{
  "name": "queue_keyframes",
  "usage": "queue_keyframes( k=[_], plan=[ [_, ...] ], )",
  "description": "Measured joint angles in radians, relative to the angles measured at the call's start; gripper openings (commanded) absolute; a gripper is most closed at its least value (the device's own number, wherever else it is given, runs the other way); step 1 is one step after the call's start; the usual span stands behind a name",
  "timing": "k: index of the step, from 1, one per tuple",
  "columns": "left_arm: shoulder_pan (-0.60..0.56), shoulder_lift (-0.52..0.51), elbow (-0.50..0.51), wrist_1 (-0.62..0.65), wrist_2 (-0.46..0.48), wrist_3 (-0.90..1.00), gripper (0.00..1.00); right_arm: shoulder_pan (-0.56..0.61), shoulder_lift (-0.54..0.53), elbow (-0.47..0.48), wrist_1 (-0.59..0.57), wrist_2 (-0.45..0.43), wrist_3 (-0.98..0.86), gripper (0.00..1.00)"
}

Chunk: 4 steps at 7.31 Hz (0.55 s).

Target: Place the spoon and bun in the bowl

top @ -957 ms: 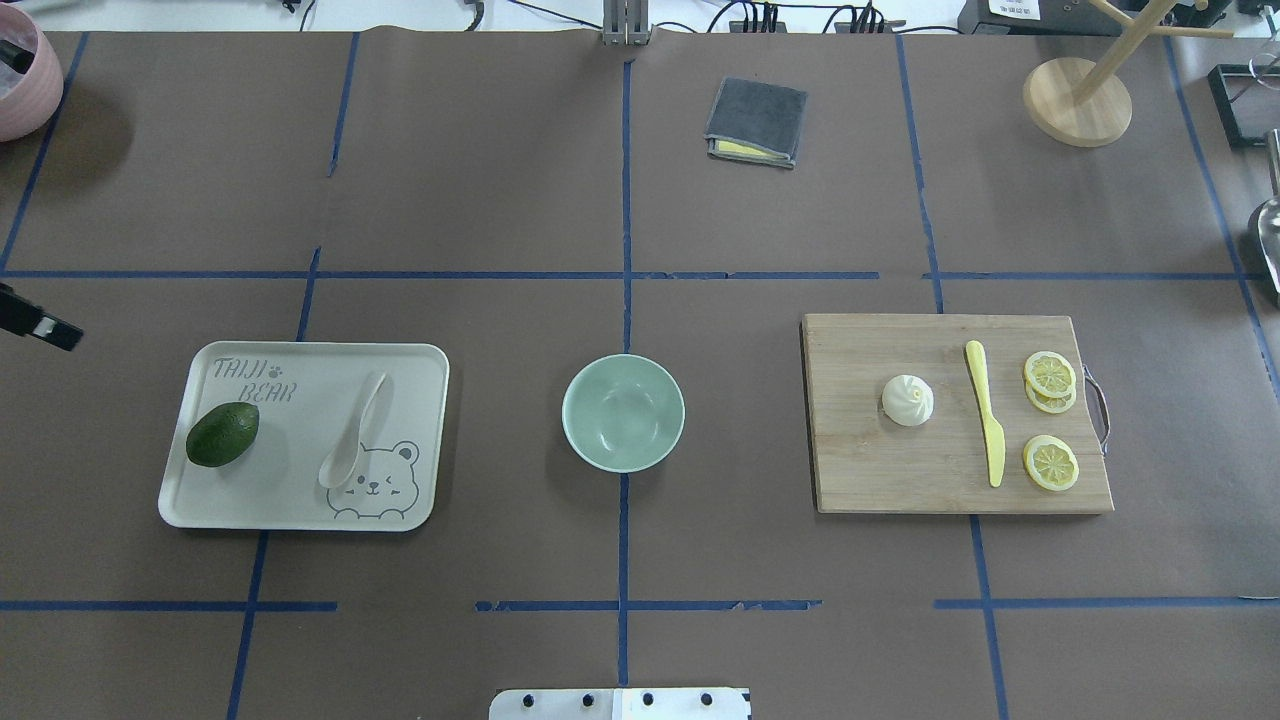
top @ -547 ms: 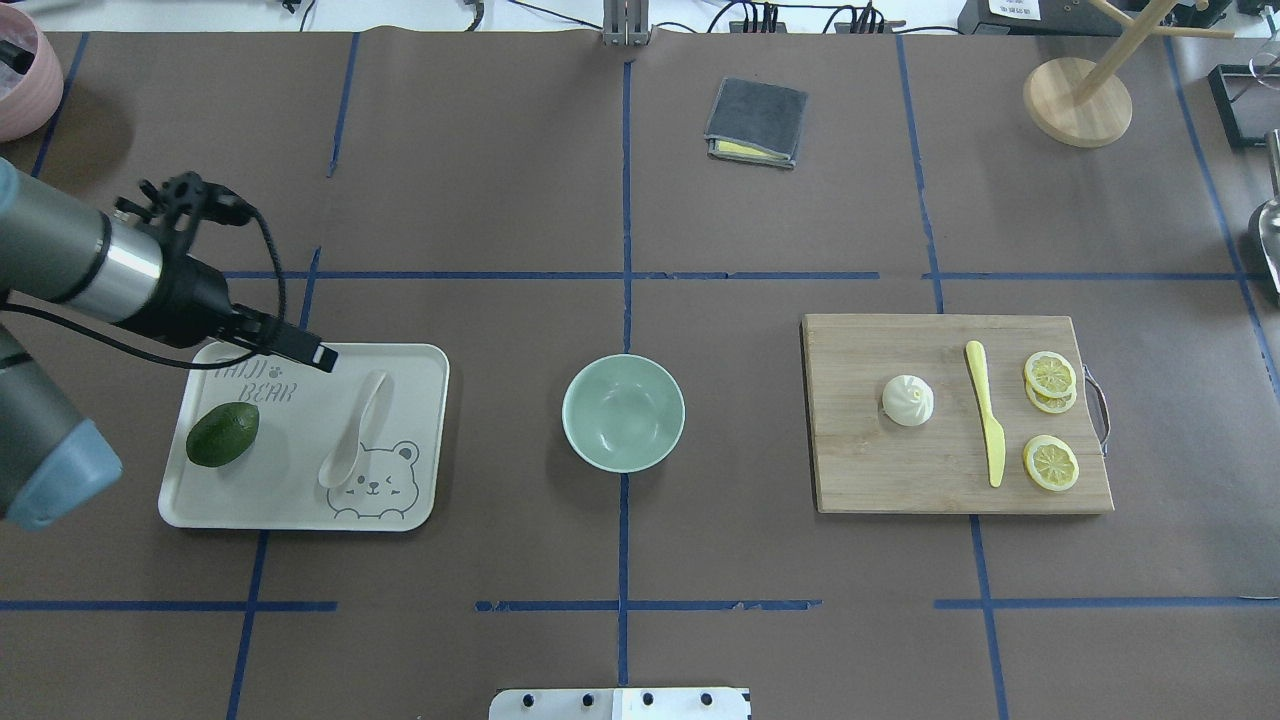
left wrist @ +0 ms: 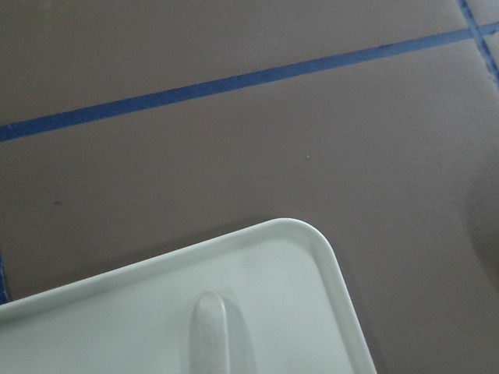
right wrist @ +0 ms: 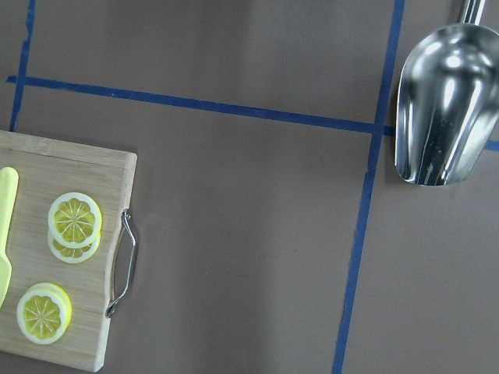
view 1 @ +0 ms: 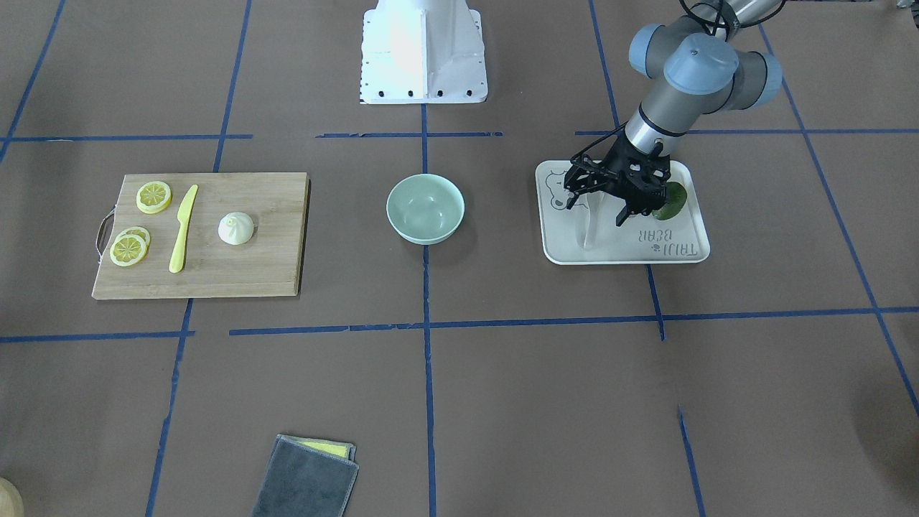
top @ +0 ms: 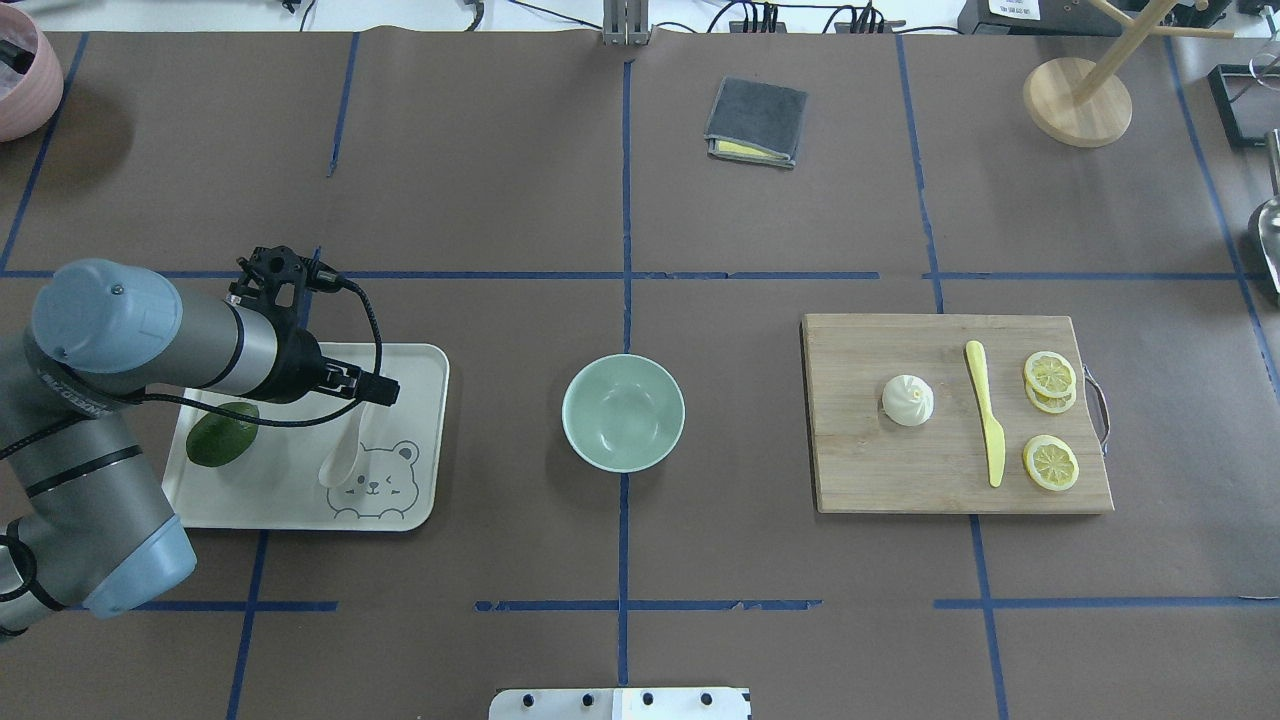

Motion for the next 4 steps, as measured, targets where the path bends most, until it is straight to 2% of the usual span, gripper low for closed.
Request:
queue_keyframes(
  k=[2,4],
  plan=[
    [0.042,-0.009,0.023,0.020,0.081,-0.006,0.89,0.000,0.000,-0.001,0.000,0.000,0.001,1.00],
    [0.053,-0.011,0.040,0.022,0.103,-0.006,0.82,-0.001,0.001,-0.001,0.001,0.000,0.001,1.00]
  ],
)
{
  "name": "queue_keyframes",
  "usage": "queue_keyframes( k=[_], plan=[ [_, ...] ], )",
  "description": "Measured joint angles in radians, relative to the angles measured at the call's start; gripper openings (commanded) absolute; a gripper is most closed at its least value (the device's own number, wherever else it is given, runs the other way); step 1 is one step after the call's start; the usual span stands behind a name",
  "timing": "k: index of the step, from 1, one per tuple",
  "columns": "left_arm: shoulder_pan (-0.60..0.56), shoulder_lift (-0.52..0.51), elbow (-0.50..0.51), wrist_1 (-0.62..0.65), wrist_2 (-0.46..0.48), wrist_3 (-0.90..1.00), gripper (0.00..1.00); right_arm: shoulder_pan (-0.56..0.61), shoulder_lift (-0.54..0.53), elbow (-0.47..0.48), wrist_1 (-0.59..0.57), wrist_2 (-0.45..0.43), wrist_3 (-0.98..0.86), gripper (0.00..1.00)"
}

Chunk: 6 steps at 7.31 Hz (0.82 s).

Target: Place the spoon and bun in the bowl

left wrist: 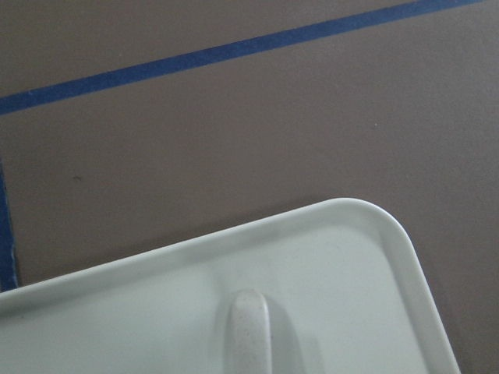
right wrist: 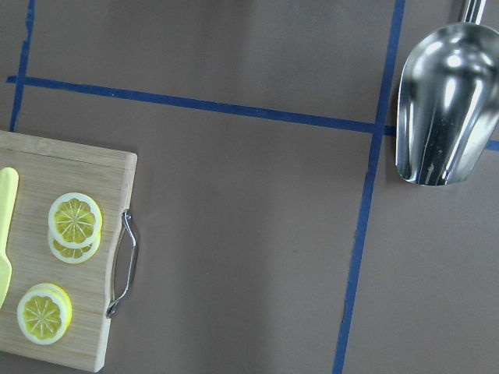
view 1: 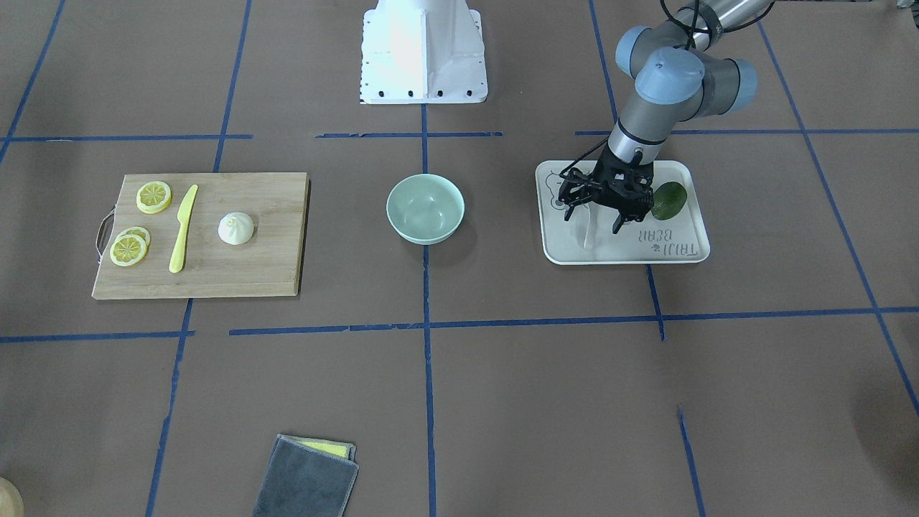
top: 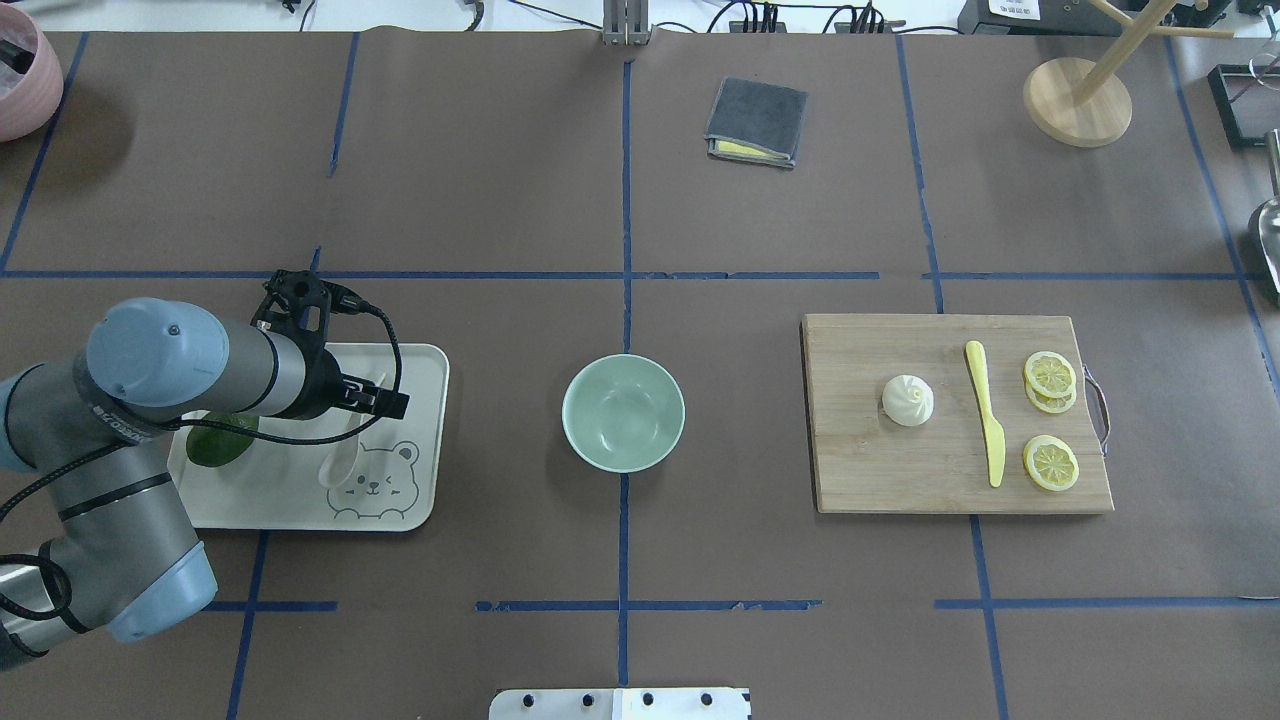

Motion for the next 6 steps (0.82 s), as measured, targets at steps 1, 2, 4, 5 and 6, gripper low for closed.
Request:
queue_keyframes(
  k=[1,2,4,5,6],
  plan=[
    [0.001,0.000,0.006,0.000,0.002,0.001,0.73,0.000,0.001,0.000,0.000,0.000,0.000,1.00],
    [0.001,-0.001,0.011,0.000,0.002,0.001,0.52,0.000,0.001,0.000,0.000,0.000,0.000,1.00],
    [0.001,-0.001,0.014,0.001,0.001,0.002,0.01,-0.001,0.001,0.000,0.001,0.000,0.001,1.00],
    [0.001,0.000,0.012,0.004,0.000,0.001,0.00,-0.001,0.001,0.000,0.001,0.000,0.002,1.00],
    [0.001,0.000,0.004,0.017,0.000,0.000,0.00,-0.001,0.001,0.000,0.001,0.000,0.002,1.00]
  ],
)
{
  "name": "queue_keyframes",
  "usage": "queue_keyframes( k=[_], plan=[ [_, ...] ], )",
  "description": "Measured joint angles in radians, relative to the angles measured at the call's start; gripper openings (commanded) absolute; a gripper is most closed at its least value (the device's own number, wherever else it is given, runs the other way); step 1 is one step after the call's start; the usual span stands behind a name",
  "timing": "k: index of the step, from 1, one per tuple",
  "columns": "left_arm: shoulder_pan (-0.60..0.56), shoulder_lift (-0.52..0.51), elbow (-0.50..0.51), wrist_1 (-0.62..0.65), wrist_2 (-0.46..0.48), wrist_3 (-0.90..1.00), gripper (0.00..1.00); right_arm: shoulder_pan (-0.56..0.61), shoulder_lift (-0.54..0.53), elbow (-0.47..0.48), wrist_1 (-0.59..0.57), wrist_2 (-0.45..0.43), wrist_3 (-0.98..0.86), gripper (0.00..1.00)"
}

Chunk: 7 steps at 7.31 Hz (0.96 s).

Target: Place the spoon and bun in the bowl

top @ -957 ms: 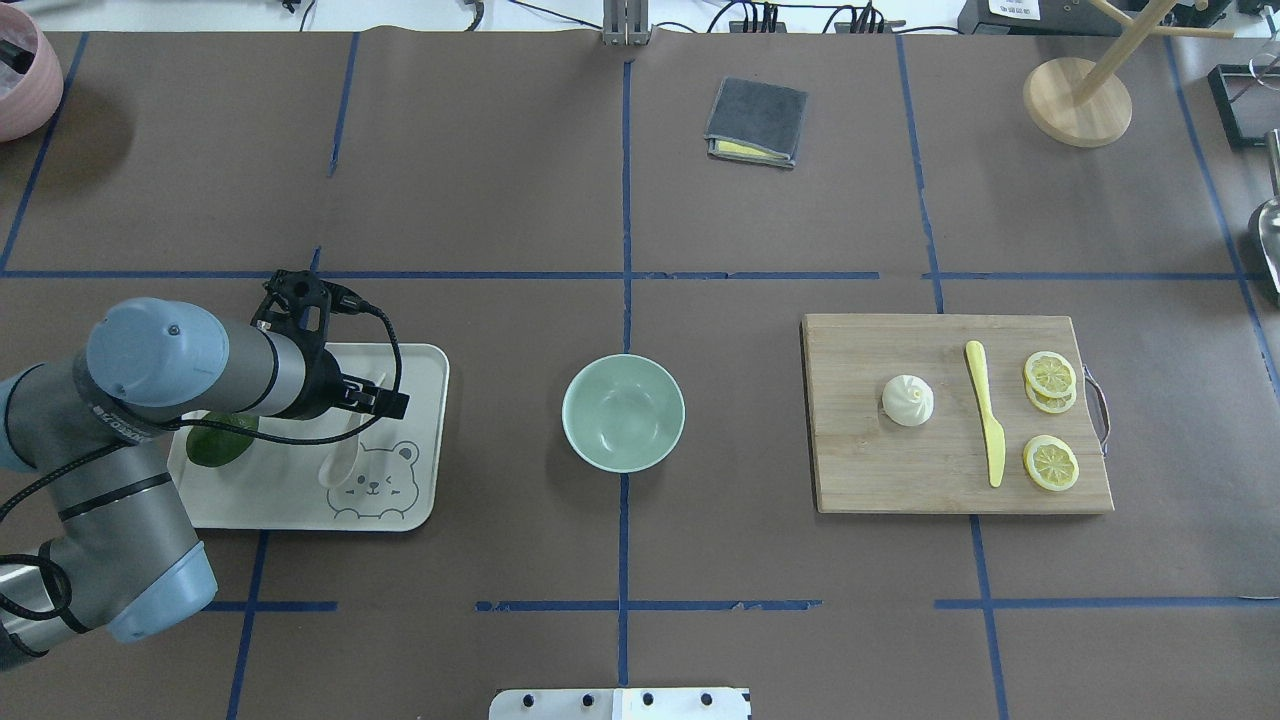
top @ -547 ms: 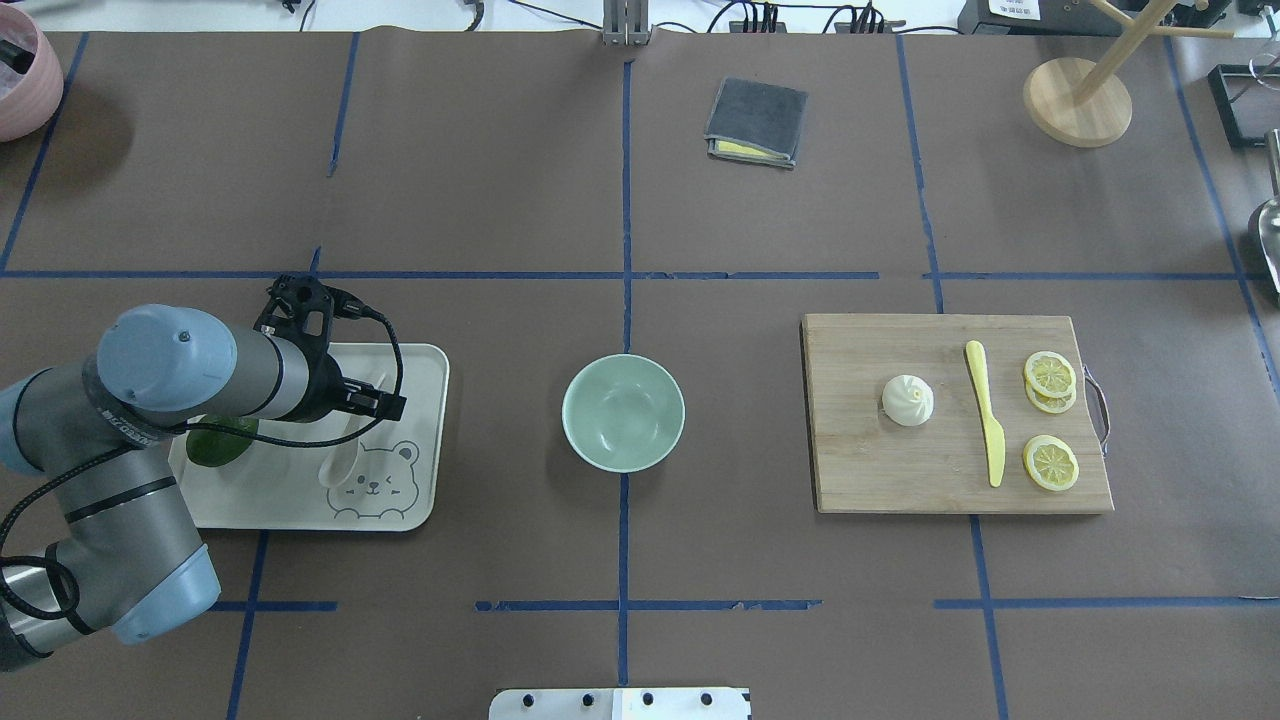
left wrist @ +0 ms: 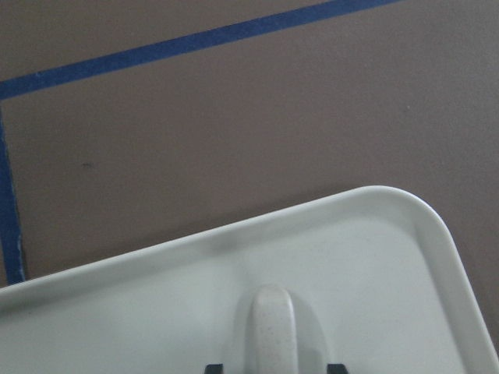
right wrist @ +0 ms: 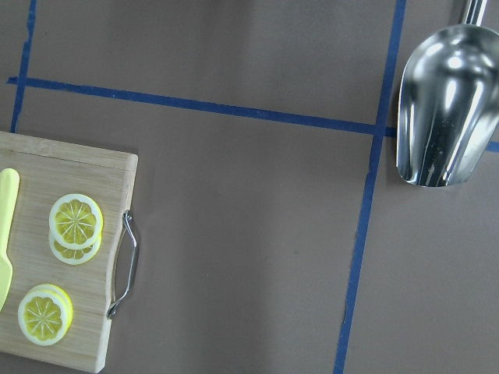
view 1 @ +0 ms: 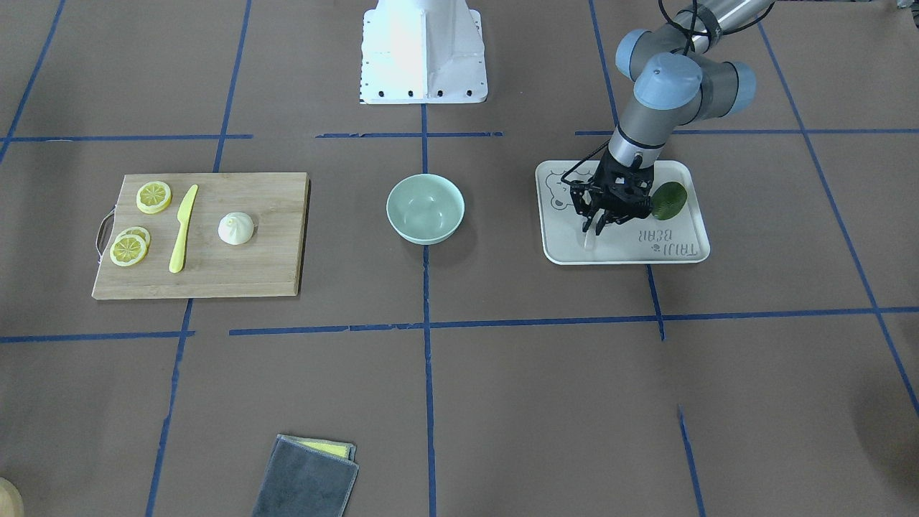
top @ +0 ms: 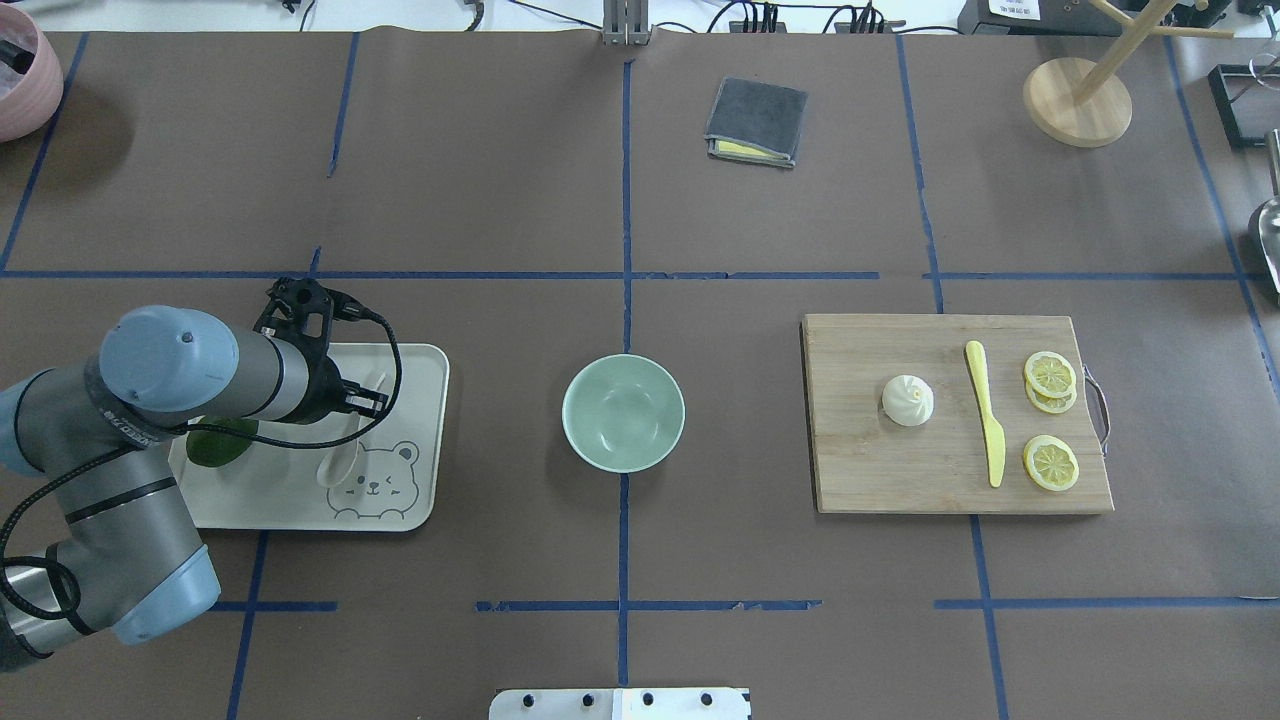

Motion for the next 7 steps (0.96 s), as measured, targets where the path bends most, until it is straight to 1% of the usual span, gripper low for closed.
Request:
queue_keyframes(
  k=[1,2,3,4,5,7],
  plan=[
    [-0.001,0.000,-0.027,0.028,-0.001,-0.011,0.00,0.000,0.000,0.000,0.000,0.000,0.000,1.00],
    [0.000,-0.014,-0.073,0.078,-0.002,-0.068,0.00,0.000,0.000,0.002,0.000,0.000,0.000,1.00],
    [0.003,-0.068,-0.096,0.148,-0.001,-0.152,0.00,0.000,0.000,0.004,0.001,0.004,0.000,1.00],
    [0.013,-0.160,-0.080,0.213,0.003,-0.223,0.00,0.000,0.000,0.004,0.002,0.016,0.000,1.00],
    [0.039,-0.253,-0.043,0.243,0.012,-0.289,0.00,0.000,0.000,0.003,0.003,0.027,0.001,1.00],
    [0.108,-0.420,0.056,0.238,0.090,-0.364,0.00,-0.002,0.000,0.005,0.008,0.033,-0.002,1.00]
  ],
)
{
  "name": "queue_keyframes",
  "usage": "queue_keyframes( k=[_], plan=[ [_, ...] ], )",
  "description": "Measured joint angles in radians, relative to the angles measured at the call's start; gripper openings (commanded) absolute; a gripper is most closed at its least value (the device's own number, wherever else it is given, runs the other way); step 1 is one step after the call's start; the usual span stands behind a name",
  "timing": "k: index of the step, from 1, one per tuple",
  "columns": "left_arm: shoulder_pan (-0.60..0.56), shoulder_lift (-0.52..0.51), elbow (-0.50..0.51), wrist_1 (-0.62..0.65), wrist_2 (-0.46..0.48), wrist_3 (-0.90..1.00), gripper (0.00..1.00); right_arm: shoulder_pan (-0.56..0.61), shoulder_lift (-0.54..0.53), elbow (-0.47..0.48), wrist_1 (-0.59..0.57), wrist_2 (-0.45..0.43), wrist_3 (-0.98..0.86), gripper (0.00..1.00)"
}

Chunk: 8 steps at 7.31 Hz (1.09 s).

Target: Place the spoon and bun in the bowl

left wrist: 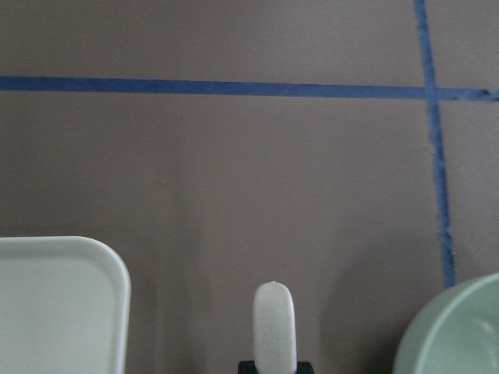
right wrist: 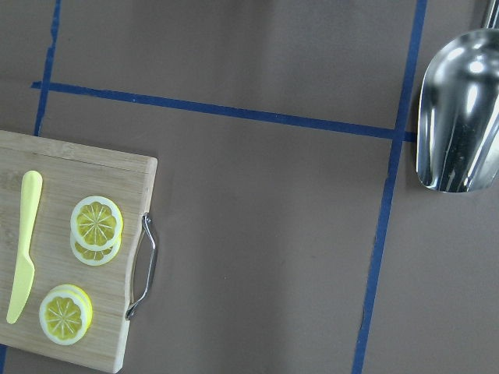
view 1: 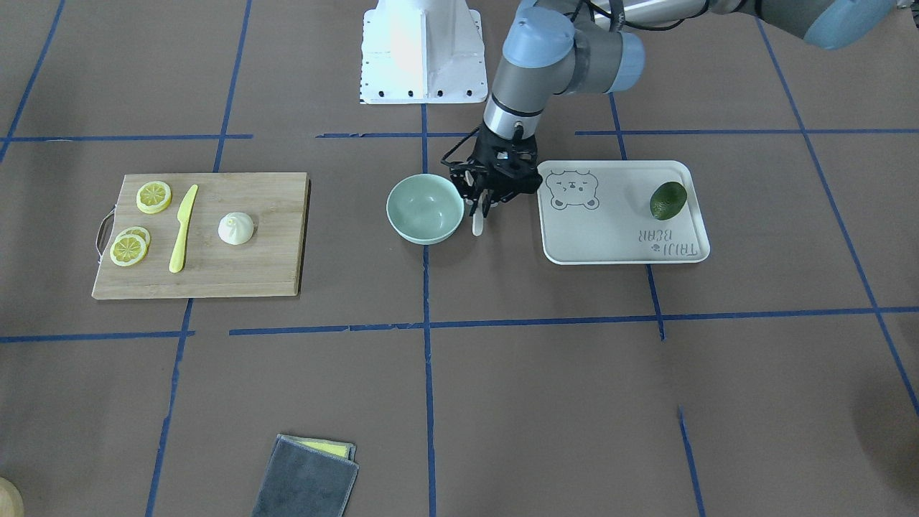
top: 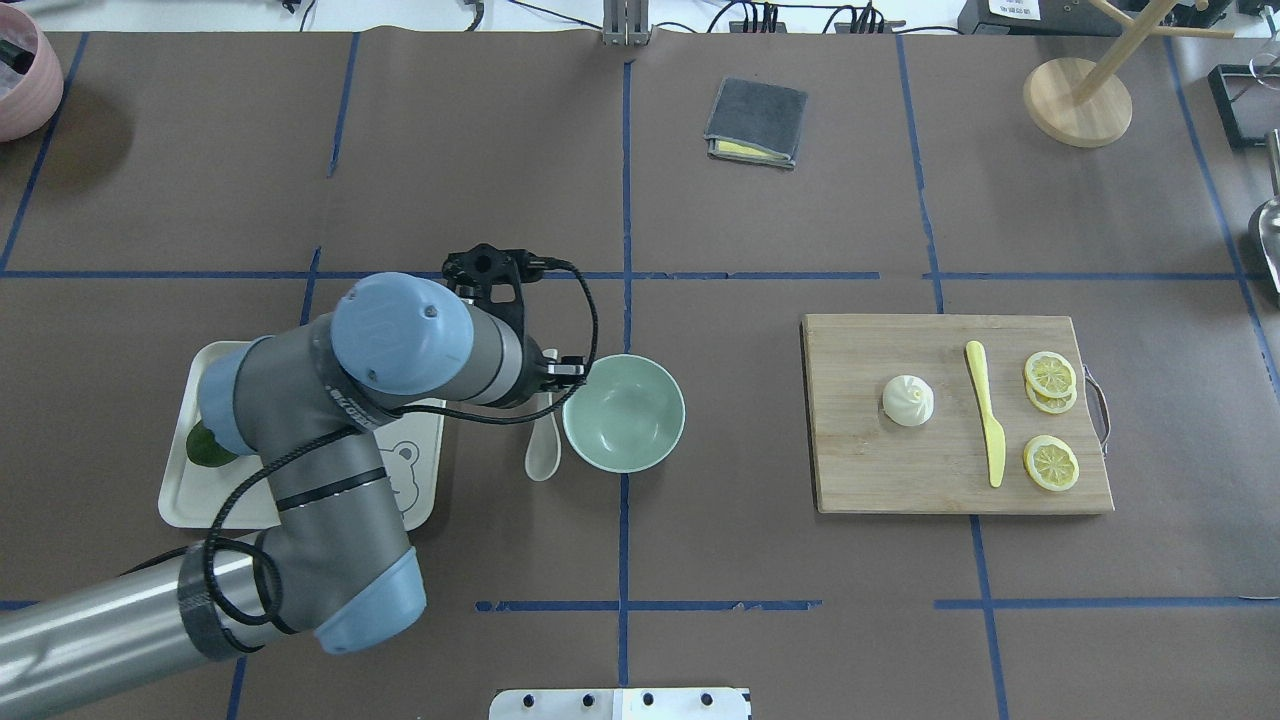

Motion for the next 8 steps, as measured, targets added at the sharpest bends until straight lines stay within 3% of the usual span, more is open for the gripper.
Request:
queue_keyframes(
  k=[3,4,5,7,8],
  plan=[
    [0.033,-0.097,0.069,-0.041,0.097,-0.006,0.00,-0.004,0.000,0.002,0.001,0.011,-0.001,1.00],
    [0.034,-0.103,0.074,-0.048,0.120,-0.004,0.43,-0.004,0.000,0.002,0.001,0.022,0.000,1.00],
    [0.034,-0.105,0.081,-0.062,0.144,0.000,0.61,-0.006,0.000,0.002,0.001,0.036,0.000,1.00],
    [0.032,-0.101,0.093,-0.087,0.163,0.047,0.75,-0.010,0.000,0.002,0.001,0.069,0.002,1.00],
    [0.028,-0.091,0.092,-0.091,0.165,0.065,0.75,-0.016,-0.001,0.003,0.004,0.112,0.004,1.00]
  ],
)
